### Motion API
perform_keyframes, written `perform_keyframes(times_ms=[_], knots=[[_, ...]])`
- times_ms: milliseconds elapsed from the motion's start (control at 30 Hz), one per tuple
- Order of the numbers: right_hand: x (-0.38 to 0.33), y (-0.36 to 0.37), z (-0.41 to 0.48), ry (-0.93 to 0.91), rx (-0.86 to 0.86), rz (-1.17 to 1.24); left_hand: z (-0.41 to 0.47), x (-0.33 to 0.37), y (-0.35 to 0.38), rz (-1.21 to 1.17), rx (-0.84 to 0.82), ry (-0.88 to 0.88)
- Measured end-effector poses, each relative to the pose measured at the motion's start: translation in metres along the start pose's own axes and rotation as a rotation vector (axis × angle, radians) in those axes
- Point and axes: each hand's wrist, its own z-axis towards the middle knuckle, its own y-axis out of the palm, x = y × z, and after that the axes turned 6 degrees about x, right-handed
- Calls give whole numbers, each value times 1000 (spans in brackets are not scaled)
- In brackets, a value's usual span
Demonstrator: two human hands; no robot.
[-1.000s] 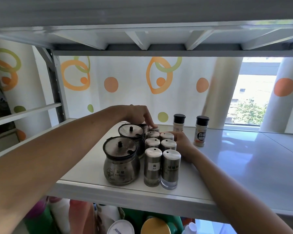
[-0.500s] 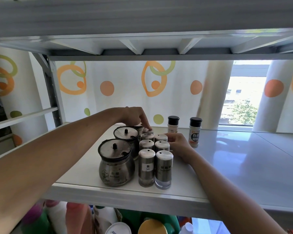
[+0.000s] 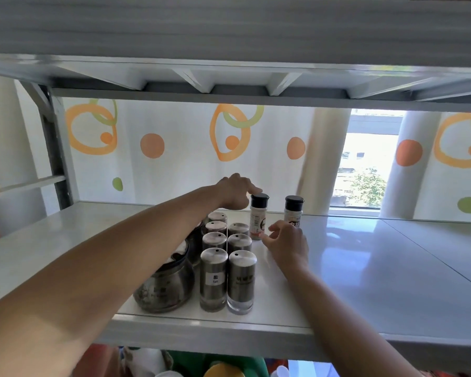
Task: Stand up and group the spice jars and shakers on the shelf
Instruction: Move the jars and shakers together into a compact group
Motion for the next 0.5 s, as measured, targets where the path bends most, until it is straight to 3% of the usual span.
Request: perform_keyframes(times_ms=[500], knots=[[5,27,17,155,-143,409,-8,-9,-8,-19,-12,27]])
